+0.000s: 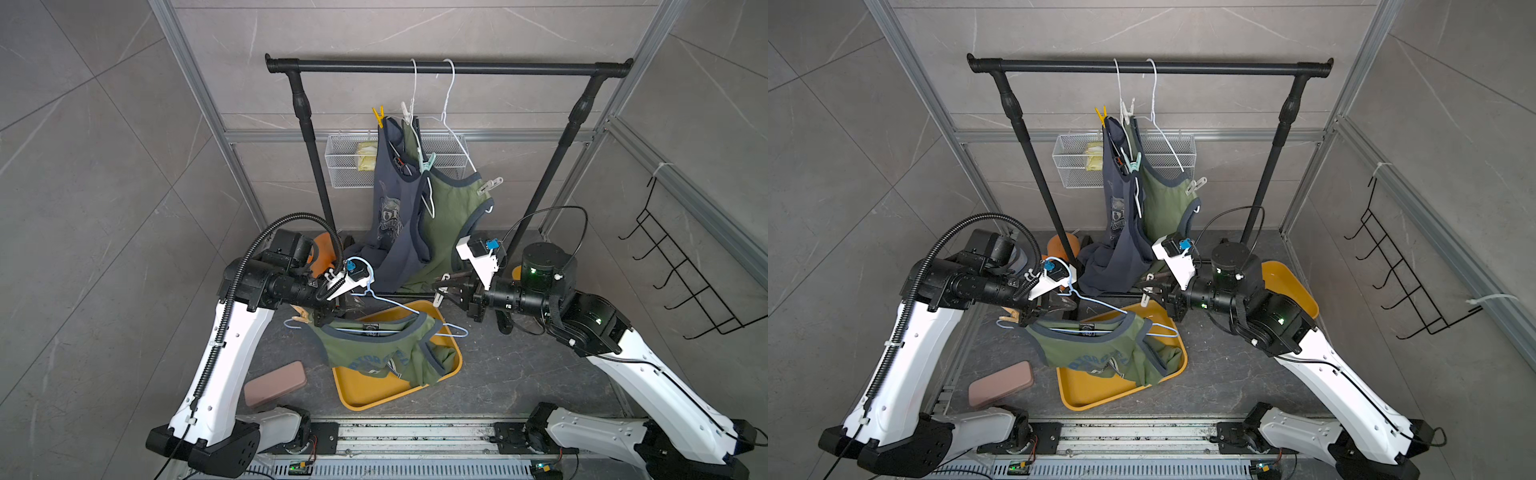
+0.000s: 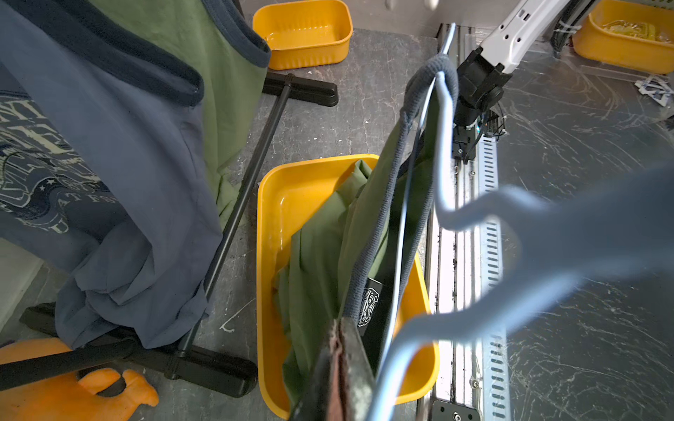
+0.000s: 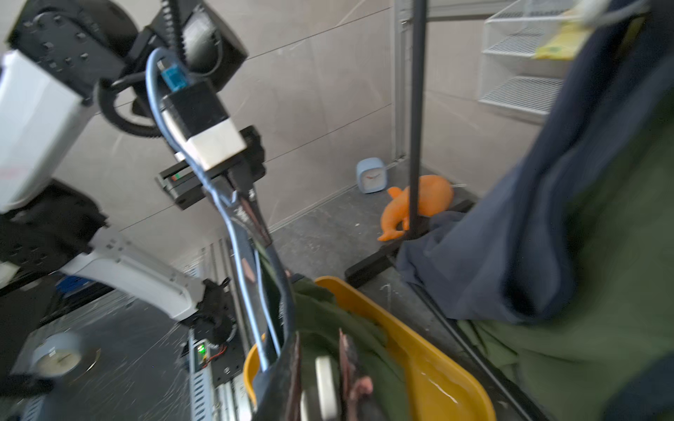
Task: Remove the clothespins securing tank tops to the hanger
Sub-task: Remove the clothespin from the hanger, then place the clothespin in the storage box.
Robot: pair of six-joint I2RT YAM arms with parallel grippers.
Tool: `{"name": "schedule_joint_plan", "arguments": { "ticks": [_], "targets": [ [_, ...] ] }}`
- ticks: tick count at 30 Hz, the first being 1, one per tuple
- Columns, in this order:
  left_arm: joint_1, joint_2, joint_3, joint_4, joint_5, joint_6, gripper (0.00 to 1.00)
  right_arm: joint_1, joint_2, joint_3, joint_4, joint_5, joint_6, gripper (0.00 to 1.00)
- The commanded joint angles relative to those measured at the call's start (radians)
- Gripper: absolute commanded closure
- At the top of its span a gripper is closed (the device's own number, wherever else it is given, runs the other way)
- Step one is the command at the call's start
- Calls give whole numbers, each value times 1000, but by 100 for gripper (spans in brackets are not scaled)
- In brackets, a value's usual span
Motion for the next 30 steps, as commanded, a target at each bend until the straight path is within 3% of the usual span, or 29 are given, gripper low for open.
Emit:
{"name": "schedule_joint_plan", "arguments": {
  "ticks": [1,11,18,22,30],
  "targets": [
    [-5,0,11,62,-7,-26,100,-56,-21,28,-29,258,67,100],
    [-8,-12,18,98,12,-64,100,-365,-88,-305,-74,551,230,100],
    [-10,-22,0,137,8,-89,100,-678,-53,-496,55,523,332,100],
    [-11,-23,-11,151,19,-93,100,-833,46,-520,165,487,373,100],
    [-16,-14,-9,159,38,-96,100,-933,287,-467,320,587,368,100]
  ]
}}
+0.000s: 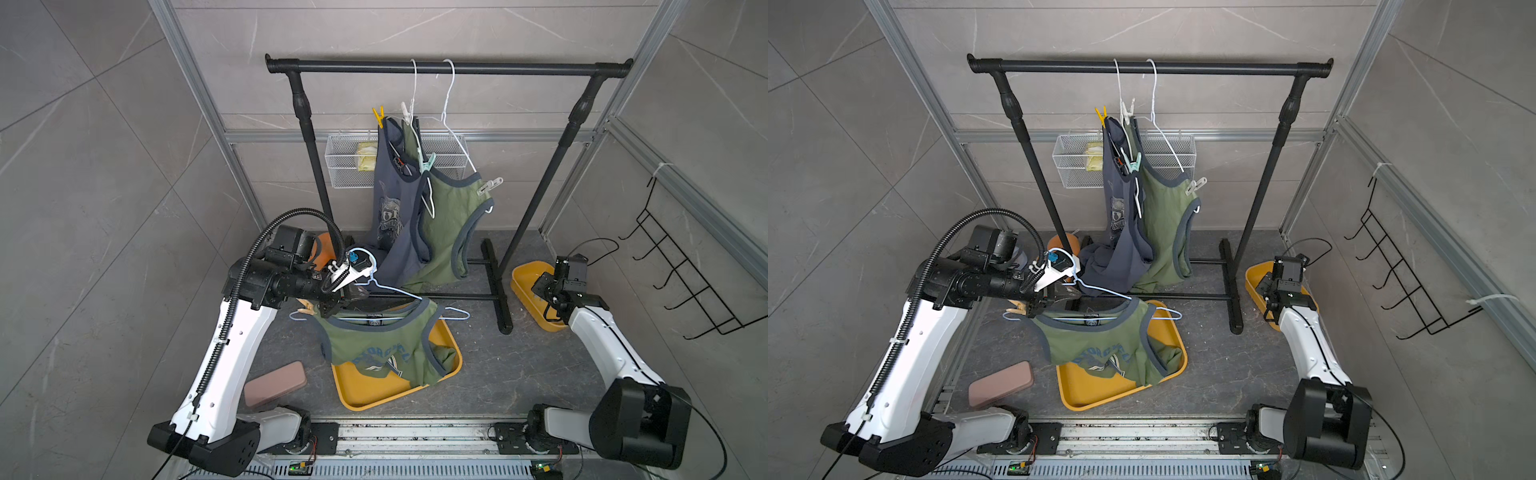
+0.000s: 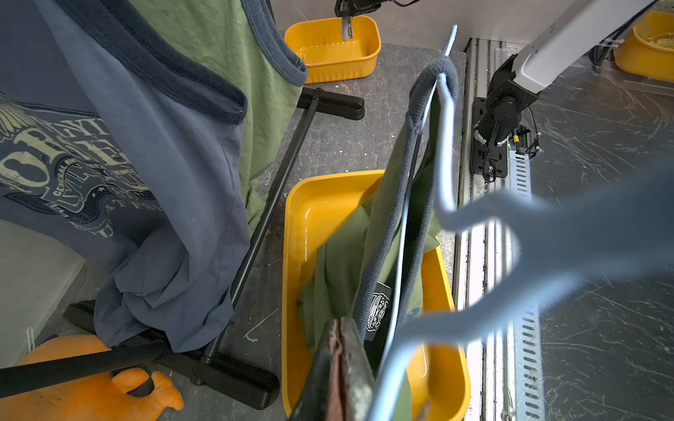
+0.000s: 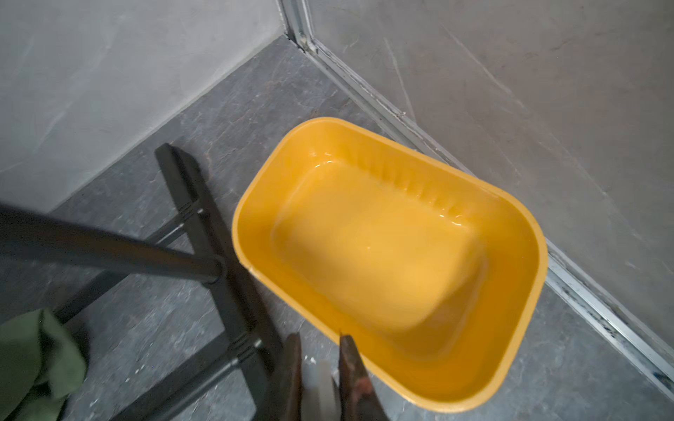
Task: Remove the clothespins securing tank tops to the hanger
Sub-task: Place the clothespin in the storage box.
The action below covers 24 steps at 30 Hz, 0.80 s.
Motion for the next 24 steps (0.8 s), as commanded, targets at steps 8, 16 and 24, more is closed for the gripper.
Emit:
{"name": "schedule_joint_plan", "arguments": {
  "ticks": [8,16,24],
  "targets": [
    [-10,17,21,51,64,-32,100,-52,278,105,139,100,13,100],
    [-13,39,14,56,62,-38,100,-104,397,156,116,45,33,99],
    [-20,34,-4,78,59,-52,100,-128,462,176,106,-17,51,77]
  ]
}}
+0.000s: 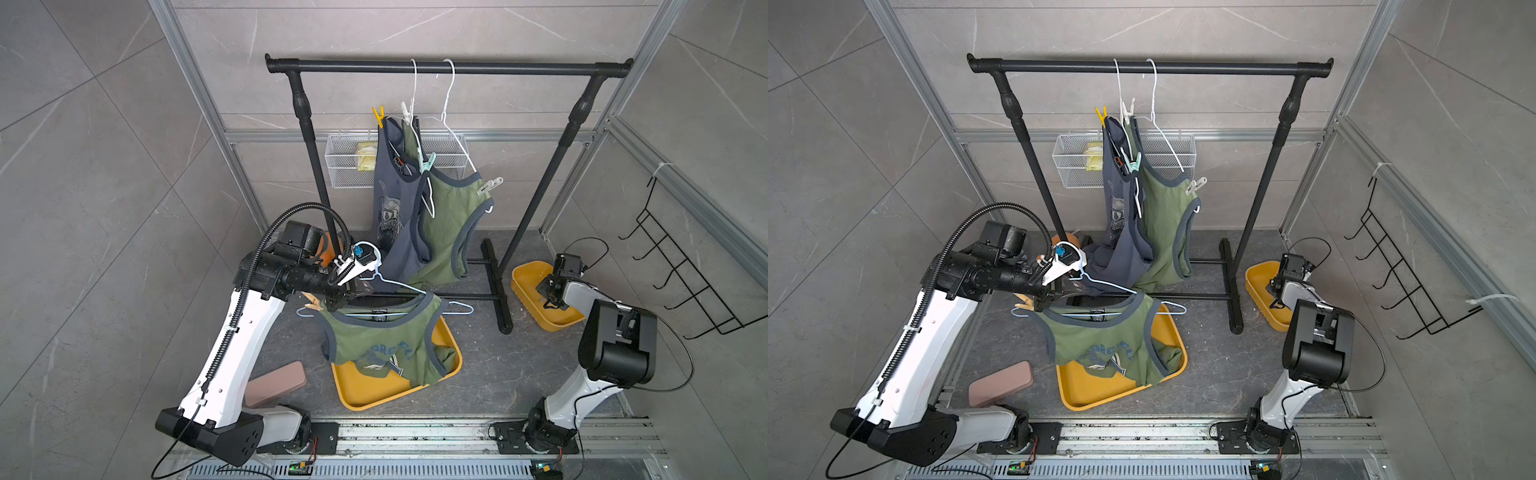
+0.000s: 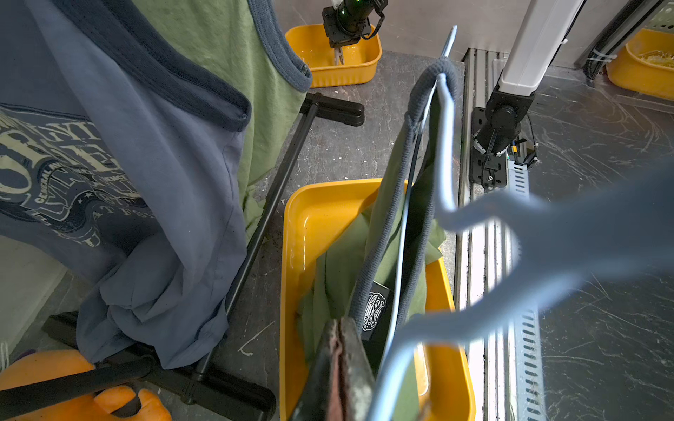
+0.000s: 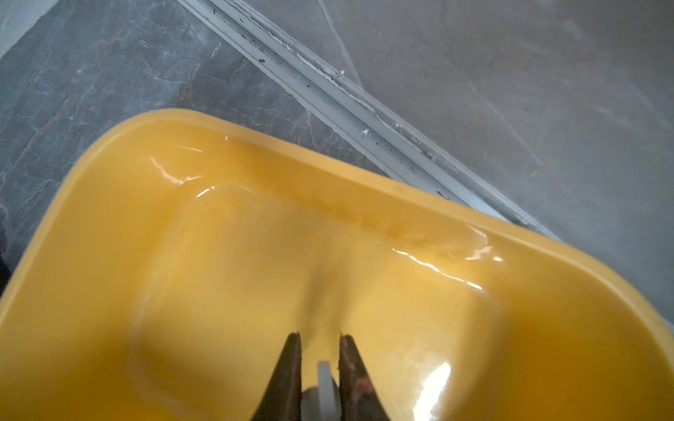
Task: Remove the clothespins securing tank tops to the hanger
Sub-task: Place the clothespin in the storage box.
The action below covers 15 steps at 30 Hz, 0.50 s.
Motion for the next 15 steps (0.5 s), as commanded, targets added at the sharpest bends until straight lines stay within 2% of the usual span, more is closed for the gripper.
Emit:
{"name": "schedule_joint_plan", "arguments": {
  "ticks": [1,5,13,15],
  "targets": [
    [-8,-11,0,31,43,-18,100,0,22,38,-14,-35,13,74],
    [-14,-12,-11,35,44,-17,100,0,35,58,-33,-54,13,68],
    [-21,-18,-29,50,46,-25,100,-6,76,104,-76,-71,4,64],
    [-23,-20,-33,53,46,-26,100,-3,79,102,-73,-70,7,56]
  ]
}}
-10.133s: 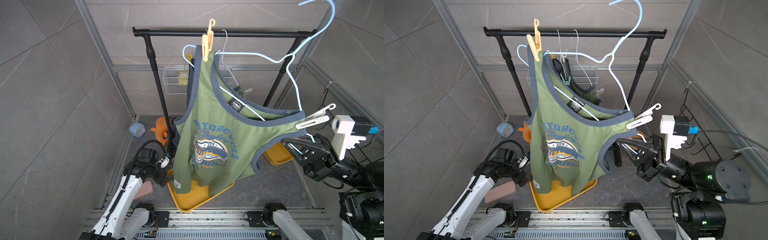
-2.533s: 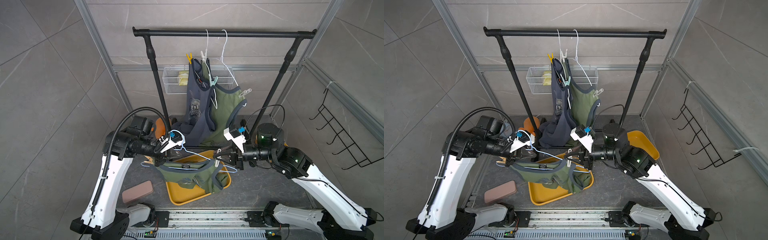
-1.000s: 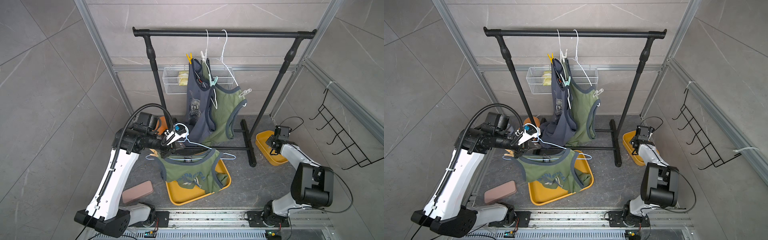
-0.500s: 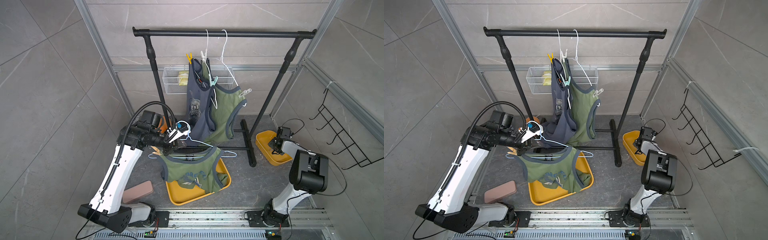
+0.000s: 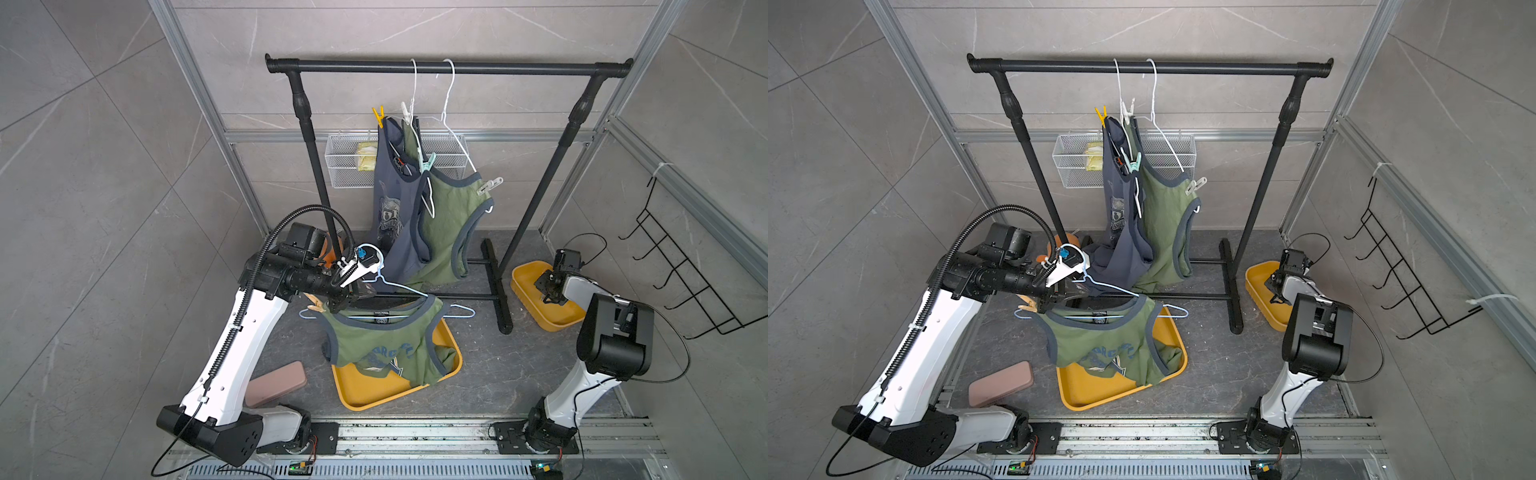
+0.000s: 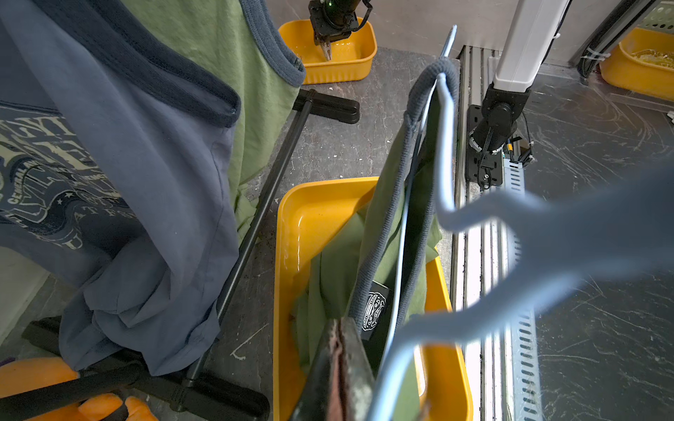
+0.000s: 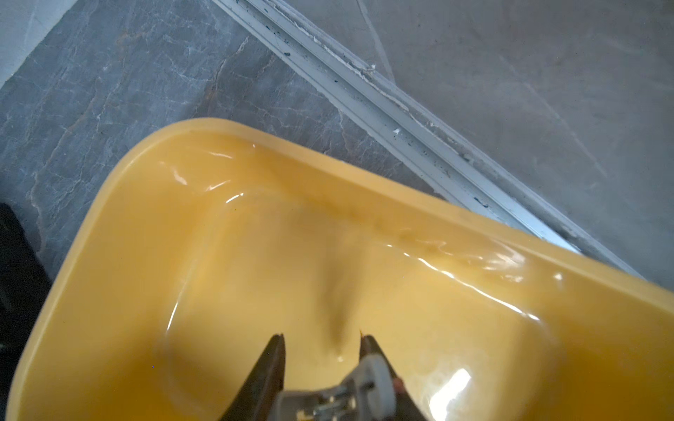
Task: Remove the clothespins securing tank tops to the hanger
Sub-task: Place the clothespin in the storage box, then adjust the hanger.
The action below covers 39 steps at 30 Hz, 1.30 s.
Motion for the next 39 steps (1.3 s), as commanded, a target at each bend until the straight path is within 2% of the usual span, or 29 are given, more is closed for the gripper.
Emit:
{"name": "schedule_joint_plan", "arguments": {
  "ticks": [1,9,13,20,22,25,26,30,32,33,34,36,39],
  "targets": [
    [-7,-22,0,32,46,-19,100,-3,24,16,-34,-9,3,54],
    [-10,-26,0,32,42,-10,100,-4,-20,-10,-19,4,10,45],
    [-12,-14,7,32,45,-4,100,-4,-157,-83,26,-25,37,51],
    [-22,6,12,21,63,4,100,23,-600,-274,-2,-242,21,56],
    [-24,15,21,19,82,-4,100,47,-724,-290,-30,-444,-16,56],
    [-32,24,24,13,113,-16,100,213,-864,-241,-131,-609,-68,58],
    [-33,27,21,9,126,-18,100,299,-904,-224,-146,-644,-84,58],
    [-42,37,4,-6,160,-25,100,603,-924,-49,-282,-702,-180,58],
    [-48,40,-1,-15,166,-25,100,739,-890,48,-351,-701,-227,56],
    [-51,42,-3,-18,166,-24,100,814,-867,90,-374,-690,-252,46],
    [-50,43,-3,-22,169,-23,100,891,-845,138,-407,-635,-281,42],
    [-55,45,-3,-24,164,-23,100,1002,-813,202,-434,-545,-333,40],
    [-55,42,3,-31,156,-26,100,1083,-738,316,-503,-492,-385,40]
  ]
}}
